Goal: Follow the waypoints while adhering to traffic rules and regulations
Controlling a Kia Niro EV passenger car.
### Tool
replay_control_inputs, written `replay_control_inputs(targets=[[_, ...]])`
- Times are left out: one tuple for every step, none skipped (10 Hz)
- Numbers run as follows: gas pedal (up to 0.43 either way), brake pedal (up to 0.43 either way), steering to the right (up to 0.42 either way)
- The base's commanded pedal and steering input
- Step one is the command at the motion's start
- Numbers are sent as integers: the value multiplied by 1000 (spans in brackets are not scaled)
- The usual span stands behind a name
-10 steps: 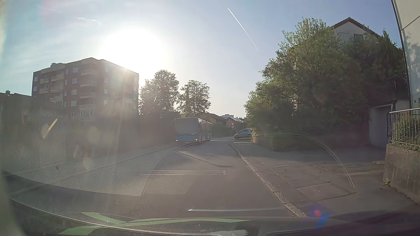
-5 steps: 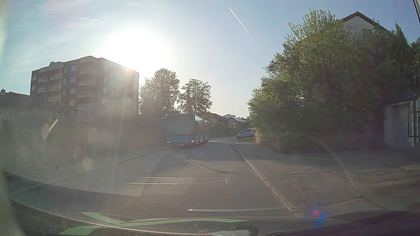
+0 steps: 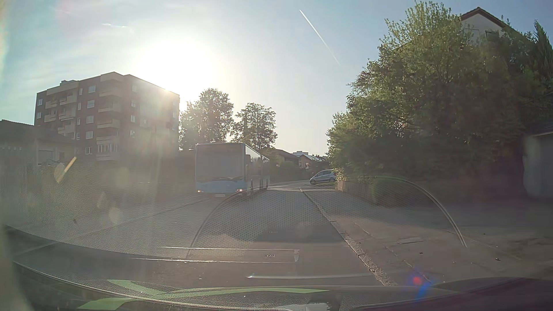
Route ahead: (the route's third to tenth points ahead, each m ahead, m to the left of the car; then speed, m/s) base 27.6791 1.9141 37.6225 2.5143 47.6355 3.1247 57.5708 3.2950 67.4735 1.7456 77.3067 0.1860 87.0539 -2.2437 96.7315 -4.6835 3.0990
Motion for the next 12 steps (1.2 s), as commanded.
replay_control_inputs(targets=[[0,171,64],[0,177,66],[0,183,60],[0,220,46],[0,238,26],[0,250,-4],[0,250,-24],[0,250,-35],[0,250,-39],[0,238,-39],[0,220,-41],[0,195,-42]])
